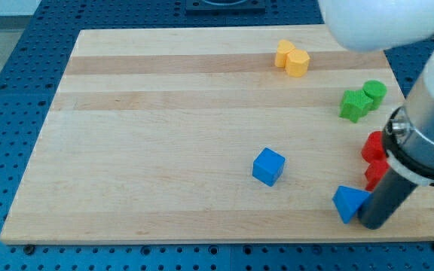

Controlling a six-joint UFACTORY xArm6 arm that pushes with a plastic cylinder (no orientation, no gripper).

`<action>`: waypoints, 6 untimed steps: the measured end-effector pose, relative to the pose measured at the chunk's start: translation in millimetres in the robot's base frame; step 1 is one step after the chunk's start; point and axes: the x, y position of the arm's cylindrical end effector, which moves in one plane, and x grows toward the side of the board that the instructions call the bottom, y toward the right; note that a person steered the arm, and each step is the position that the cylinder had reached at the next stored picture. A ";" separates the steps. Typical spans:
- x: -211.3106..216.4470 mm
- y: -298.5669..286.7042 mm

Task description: Slide the blue triangle to the left of the red star

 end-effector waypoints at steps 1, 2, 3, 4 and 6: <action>0.0 -17.5; 0.0 -36.0; 0.2 -52.2; 14.0 -49.1; -10.0 -34.4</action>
